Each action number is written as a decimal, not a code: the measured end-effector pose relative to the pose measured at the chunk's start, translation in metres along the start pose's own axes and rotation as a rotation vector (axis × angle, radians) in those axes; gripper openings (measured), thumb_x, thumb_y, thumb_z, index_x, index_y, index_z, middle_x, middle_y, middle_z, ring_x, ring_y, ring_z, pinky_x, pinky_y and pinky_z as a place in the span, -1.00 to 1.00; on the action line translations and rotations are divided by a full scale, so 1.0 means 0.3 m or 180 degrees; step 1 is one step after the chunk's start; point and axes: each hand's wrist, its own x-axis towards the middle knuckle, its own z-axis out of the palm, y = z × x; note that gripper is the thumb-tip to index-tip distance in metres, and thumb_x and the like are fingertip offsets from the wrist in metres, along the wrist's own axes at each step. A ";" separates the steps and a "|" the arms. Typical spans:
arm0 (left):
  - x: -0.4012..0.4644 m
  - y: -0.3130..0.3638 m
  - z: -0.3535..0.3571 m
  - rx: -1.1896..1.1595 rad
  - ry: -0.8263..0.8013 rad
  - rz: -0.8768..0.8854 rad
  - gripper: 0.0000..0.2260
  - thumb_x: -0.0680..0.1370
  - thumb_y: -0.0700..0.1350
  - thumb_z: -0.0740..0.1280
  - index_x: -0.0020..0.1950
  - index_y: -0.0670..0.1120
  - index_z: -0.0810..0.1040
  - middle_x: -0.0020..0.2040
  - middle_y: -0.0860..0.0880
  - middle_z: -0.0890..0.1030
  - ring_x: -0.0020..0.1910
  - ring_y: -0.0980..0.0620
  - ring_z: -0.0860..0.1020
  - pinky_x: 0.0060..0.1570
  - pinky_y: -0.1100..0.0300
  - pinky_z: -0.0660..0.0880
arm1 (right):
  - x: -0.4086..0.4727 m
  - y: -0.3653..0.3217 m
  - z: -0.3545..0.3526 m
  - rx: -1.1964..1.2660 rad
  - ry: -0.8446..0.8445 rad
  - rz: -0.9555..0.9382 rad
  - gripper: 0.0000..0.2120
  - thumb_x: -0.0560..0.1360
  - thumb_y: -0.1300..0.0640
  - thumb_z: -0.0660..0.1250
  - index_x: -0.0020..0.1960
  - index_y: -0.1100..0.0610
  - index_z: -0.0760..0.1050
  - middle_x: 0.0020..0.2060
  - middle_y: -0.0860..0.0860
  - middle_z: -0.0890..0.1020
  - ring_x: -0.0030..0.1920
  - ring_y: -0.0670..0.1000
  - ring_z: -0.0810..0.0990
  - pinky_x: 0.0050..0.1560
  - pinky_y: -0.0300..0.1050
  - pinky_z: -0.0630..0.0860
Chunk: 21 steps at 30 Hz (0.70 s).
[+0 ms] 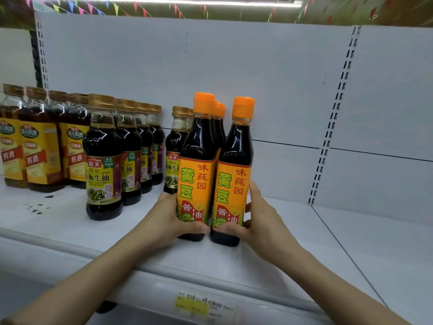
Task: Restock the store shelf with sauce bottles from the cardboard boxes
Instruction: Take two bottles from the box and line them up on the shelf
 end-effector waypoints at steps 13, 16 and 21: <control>0.001 0.037 0.011 -0.0484 -0.0240 -0.0174 -0.55 0.33 -0.06 0.58 0.18 0.04 0.57 -0.03 0.19 0.68 -0.10 0.34 0.61 -0.20 0.51 0.43 | -0.008 0.016 0.051 -0.0071 0.0124 0.0317 -0.24 0.42 -0.18 0.43 0.48 -0.08 0.12 0.24 0.00 0.42 0.14 0.07 0.54 0.14 0.13 0.54; -0.010 0.051 0.023 -0.0556 -0.0086 -0.0162 -0.59 0.34 -0.10 0.57 0.14 0.04 0.55 -0.04 0.17 0.67 -0.16 0.38 0.60 -0.28 0.56 0.41 | -0.016 -0.001 0.049 -0.0037 0.0138 0.0387 -0.27 0.43 -0.17 0.42 0.46 -0.06 0.15 0.25 0.01 0.43 0.14 0.09 0.56 0.15 0.14 0.54; -0.051 0.086 0.028 -0.0243 0.0158 -0.0116 -0.55 0.36 -0.09 0.56 0.17 0.04 0.47 -0.03 0.21 0.60 -0.09 0.34 0.54 -0.07 0.39 0.46 | -0.038 -0.032 0.036 0.0018 0.0153 0.0372 -0.35 0.45 -0.12 0.43 0.43 -0.02 0.23 0.28 0.01 0.47 0.21 0.07 0.53 0.21 0.14 0.50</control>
